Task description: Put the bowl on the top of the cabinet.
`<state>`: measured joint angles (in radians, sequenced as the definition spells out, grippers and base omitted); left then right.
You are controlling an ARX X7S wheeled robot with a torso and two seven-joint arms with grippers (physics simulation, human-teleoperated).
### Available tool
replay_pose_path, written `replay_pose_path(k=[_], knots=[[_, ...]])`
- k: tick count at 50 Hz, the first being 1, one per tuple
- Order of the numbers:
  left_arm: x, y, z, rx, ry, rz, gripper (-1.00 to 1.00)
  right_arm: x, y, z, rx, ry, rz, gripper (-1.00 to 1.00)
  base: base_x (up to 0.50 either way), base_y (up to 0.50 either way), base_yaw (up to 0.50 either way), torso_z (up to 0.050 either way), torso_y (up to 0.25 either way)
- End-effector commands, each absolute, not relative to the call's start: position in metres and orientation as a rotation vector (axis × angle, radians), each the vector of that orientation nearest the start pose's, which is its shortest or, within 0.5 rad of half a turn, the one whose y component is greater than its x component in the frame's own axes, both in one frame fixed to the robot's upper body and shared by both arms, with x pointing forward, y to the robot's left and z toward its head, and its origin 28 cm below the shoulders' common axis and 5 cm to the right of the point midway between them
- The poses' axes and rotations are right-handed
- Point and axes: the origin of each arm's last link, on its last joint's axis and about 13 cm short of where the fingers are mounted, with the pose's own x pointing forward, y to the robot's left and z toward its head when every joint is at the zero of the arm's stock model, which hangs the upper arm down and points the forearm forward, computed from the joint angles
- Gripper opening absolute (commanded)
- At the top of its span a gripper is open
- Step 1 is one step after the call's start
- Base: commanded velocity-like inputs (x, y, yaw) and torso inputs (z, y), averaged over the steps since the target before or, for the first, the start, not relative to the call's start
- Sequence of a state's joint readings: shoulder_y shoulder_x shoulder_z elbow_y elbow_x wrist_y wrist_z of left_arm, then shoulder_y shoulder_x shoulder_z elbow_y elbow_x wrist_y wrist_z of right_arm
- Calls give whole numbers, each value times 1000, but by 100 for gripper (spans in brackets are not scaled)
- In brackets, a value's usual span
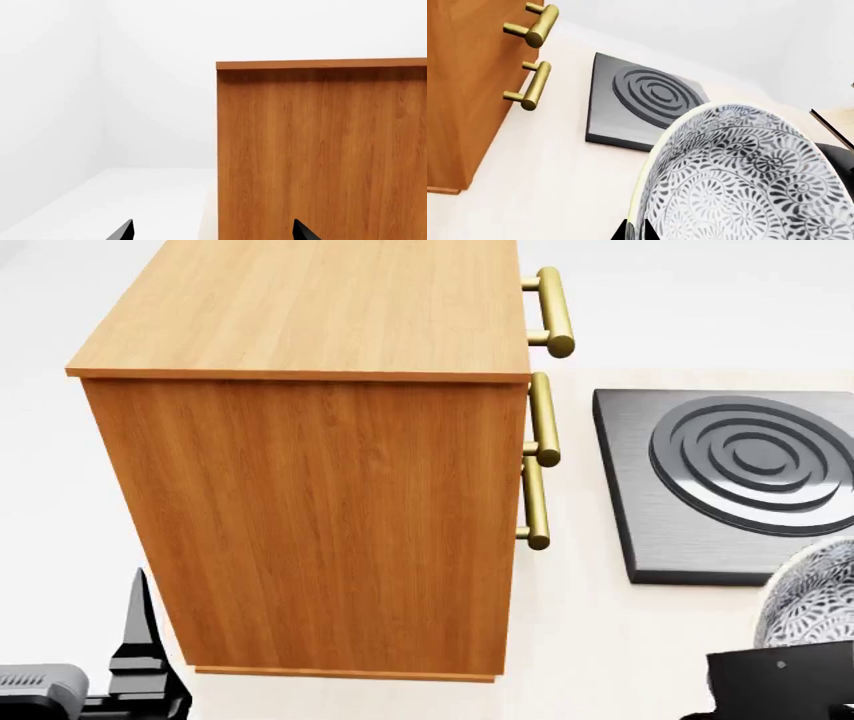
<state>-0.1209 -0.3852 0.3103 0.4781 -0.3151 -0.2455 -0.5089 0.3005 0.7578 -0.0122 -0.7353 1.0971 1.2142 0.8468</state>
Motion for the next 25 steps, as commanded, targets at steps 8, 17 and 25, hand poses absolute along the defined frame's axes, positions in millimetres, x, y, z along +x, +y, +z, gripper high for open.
replay_pose_path(k=[8, 17, 25], knots=[[213, 206, 110, 18, -229, 67, 100, 195, -147, 259, -400, 157, -117, -100, 0, 0, 0, 0, 0], [213, 206, 109, 17, -226, 69, 100, 209, -137, 298, -413, 136, -101, -100, 0, 0, 0, 0, 1], [214, 205, 107, 20, -223, 67, 100, 221, -130, 329, -434, 136, -105, -100, 0, 0, 0, 0, 0]])
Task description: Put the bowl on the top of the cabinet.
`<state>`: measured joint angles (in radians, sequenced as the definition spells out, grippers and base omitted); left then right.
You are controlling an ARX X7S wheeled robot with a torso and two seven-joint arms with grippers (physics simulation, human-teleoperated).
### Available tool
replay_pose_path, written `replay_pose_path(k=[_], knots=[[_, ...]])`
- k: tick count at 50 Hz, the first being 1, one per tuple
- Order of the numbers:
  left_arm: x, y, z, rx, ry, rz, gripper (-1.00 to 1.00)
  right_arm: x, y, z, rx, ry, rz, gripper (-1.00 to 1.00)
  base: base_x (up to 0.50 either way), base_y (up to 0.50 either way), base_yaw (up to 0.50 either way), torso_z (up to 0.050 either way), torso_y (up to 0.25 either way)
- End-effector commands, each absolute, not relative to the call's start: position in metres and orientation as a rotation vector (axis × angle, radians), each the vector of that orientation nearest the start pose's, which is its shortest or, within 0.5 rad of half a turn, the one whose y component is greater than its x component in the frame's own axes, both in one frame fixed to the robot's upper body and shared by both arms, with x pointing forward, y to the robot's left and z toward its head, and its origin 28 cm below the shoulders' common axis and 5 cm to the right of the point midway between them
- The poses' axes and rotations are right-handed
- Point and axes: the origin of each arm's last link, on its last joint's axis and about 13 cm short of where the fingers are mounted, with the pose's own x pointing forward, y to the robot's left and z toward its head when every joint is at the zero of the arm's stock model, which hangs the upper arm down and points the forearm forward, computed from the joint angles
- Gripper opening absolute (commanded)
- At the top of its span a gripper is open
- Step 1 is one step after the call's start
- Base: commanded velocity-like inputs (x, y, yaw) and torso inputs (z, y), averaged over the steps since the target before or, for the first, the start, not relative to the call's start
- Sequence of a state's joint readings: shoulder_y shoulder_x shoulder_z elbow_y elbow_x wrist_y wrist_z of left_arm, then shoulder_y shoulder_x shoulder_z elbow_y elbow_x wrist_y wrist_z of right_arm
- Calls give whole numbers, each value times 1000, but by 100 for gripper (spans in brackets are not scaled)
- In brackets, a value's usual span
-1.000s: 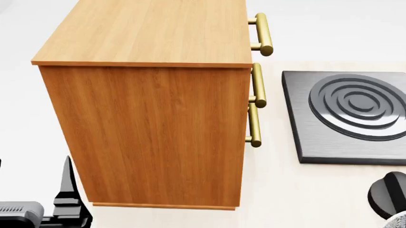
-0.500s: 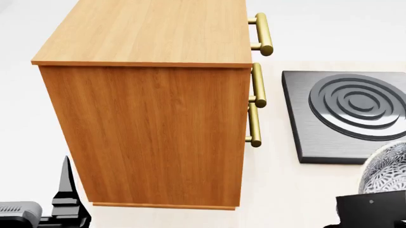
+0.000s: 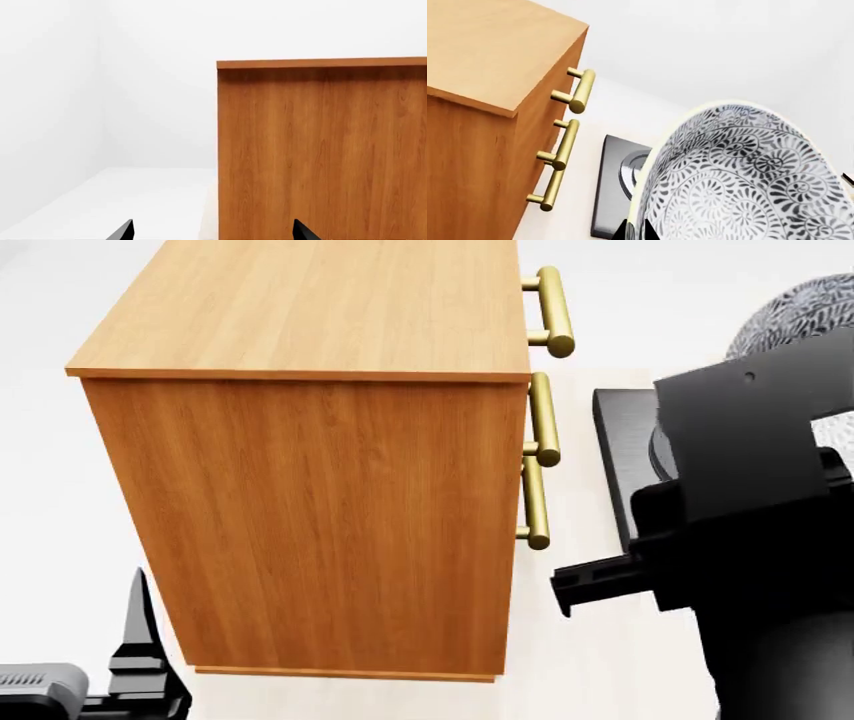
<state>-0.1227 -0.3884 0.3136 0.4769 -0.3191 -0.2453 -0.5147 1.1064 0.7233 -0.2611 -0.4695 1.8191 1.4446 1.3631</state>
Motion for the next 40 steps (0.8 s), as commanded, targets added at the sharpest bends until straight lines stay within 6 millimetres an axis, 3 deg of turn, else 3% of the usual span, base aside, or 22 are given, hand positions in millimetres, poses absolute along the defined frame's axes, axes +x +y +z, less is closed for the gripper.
replay_pose_path(k=[1, 14, 25, 40], knots=[[214, 205, 107, 21, -223, 66, 100, 222, -129, 333, -438, 133, -108, -100, 0, 0, 0, 0, 0], [215, 205, 106, 22, -220, 67, 100, 234, -99, 395, -500, 92, -103, -100, 0, 0, 0, 0, 1], [213, 202, 105, 39, -219, 55, 100, 229, -70, 449, -498, 54, -45, -100, 0, 0, 0, 0, 0], [215, 203, 105, 39, -215, 58, 100, 231, -32, 458, -546, 18, 36, -100, 0, 0, 0, 0, 1]])
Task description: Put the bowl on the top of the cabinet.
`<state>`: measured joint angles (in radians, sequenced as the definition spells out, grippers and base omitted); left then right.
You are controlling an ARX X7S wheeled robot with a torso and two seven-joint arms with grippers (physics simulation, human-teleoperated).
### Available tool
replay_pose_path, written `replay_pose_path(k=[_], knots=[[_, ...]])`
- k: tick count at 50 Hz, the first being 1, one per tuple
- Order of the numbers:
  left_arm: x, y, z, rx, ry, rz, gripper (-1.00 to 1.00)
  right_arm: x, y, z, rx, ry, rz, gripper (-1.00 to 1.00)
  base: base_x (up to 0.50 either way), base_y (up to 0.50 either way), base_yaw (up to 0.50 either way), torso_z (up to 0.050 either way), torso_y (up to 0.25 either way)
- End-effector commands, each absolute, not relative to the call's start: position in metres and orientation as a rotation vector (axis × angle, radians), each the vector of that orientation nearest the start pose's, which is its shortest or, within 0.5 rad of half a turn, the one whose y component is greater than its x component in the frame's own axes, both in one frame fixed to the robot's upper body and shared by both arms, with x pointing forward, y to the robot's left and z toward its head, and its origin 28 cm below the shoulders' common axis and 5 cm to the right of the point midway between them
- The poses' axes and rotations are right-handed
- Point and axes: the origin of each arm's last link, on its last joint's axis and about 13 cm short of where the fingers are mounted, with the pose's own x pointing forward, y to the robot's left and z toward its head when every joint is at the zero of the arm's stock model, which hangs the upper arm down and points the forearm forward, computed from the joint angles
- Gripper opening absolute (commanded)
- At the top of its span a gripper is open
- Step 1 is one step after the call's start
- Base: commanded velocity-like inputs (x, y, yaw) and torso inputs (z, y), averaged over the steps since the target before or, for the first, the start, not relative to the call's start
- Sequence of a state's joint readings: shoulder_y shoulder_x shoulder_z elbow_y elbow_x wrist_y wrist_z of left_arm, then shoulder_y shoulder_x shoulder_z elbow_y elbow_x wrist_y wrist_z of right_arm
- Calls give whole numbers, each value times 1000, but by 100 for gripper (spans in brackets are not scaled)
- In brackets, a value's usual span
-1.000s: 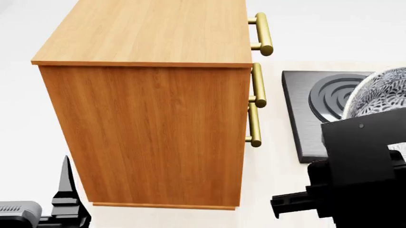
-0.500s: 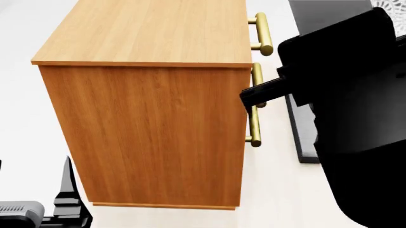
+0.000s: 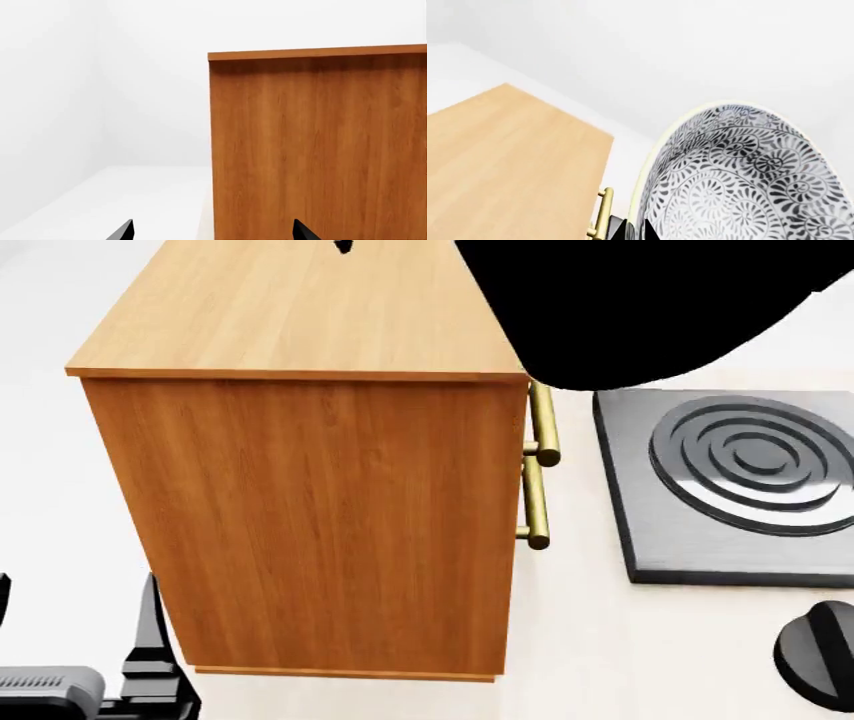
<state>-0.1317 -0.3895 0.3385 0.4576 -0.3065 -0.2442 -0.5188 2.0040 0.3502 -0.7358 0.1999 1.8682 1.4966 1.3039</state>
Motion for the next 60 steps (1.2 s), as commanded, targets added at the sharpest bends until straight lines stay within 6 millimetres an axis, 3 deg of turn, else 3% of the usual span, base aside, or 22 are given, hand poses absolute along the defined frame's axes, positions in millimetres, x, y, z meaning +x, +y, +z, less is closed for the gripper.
replay_pose_path(k=[1, 7, 9, 23, 44, 60], knots=[[214, 202, 105, 41, -215, 57, 100, 230, -28, 457, -556, 13, 46, -100, 0, 0, 0, 0, 0], [214, 203, 106, 39, -218, 57, 100, 228, -14, 450, -567, 10, 93, -100, 0, 0, 0, 0, 0], [213, 203, 107, 37, -218, 57, 100, 232, -7, 438, -597, 14, 98, -100, 0, 0, 0, 0, 0], [214, 204, 104, 34, -212, 58, 100, 239, 7, 420, -642, 17, 155, -100, 0, 0, 0, 0, 1], [217, 205, 99, 40, -199, 62, 100, 293, -6, 397, -658, 70, 101, -100, 0, 0, 0, 0, 0], [215, 205, 96, 42, -194, 56, 100, 316, -13, 391, -672, 69, 36, -100, 0, 0, 0, 0, 1]])
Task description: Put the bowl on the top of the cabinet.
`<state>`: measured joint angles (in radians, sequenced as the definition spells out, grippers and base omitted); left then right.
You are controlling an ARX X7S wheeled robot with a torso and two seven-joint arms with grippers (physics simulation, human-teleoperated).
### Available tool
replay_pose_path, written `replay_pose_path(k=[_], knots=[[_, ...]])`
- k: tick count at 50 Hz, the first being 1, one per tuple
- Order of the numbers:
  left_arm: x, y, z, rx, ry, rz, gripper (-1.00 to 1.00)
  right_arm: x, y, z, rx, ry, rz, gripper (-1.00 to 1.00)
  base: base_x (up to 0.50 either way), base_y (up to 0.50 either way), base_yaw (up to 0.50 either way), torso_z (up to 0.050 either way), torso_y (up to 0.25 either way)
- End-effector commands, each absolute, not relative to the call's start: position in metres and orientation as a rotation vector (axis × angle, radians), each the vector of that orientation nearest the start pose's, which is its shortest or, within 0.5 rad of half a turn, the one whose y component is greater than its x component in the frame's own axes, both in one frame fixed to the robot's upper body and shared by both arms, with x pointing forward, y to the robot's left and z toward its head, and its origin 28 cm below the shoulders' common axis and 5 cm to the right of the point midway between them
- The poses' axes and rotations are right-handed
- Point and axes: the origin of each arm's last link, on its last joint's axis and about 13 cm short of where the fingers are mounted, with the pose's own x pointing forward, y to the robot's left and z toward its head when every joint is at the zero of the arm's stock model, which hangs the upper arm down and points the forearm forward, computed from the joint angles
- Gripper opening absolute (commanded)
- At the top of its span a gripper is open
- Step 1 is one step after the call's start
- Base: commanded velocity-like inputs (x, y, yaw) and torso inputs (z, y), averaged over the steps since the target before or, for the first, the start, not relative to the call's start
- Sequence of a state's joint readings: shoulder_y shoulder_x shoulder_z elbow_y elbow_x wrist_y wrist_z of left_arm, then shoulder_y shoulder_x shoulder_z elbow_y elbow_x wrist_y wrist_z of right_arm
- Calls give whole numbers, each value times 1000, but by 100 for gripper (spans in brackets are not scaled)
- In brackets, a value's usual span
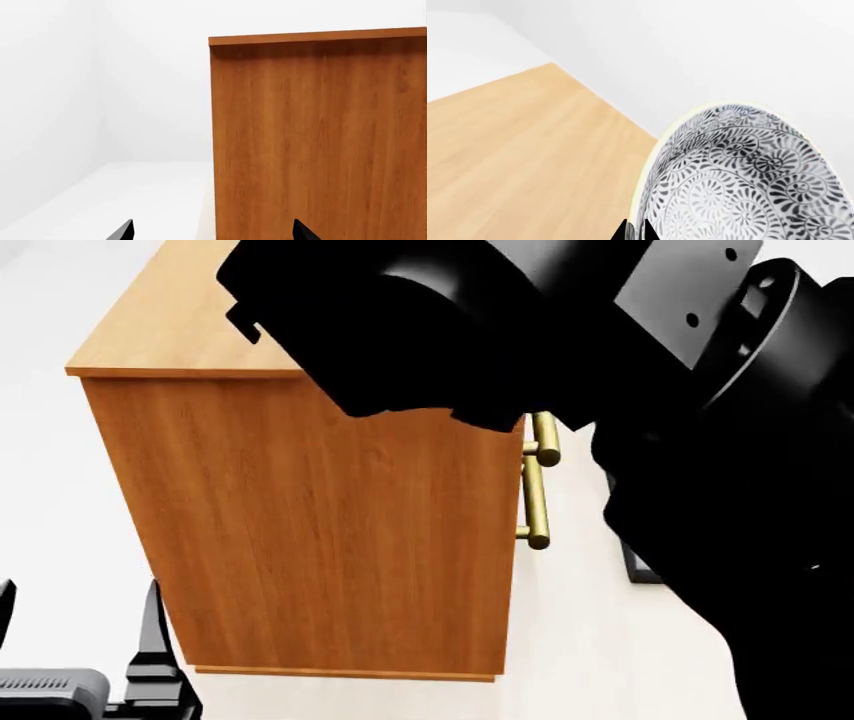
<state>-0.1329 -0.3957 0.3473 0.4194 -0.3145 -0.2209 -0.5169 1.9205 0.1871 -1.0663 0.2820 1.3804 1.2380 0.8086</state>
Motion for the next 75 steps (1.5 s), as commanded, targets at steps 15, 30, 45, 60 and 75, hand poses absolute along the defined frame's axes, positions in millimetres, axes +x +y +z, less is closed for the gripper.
replay_pose_path(k=[15, 30, 45, 60, 75], knots=[[214, 207, 99, 34, -196, 62, 100, 314, -4, 385, -689, 30, 80, -100, 0, 0, 0, 0, 1], [214, 207, 99, 33, -198, 60, 100, 307, 12, 377, -691, 4, 139, -100, 0, 0, 0, 0, 1], [214, 208, 98, 32, -195, 62, 100, 306, 22, 372, -691, -38, 156, -100, 0, 0, 0, 0, 1], [214, 208, 99, 31, -196, 65, 100, 304, 28, 366, -677, -41, 170, -100, 0, 0, 0, 0, 0], [214, 208, 96, 28, -191, 67, 100, 304, 28, 361, -679, -59, 195, -100, 0, 0, 0, 0, 1]])
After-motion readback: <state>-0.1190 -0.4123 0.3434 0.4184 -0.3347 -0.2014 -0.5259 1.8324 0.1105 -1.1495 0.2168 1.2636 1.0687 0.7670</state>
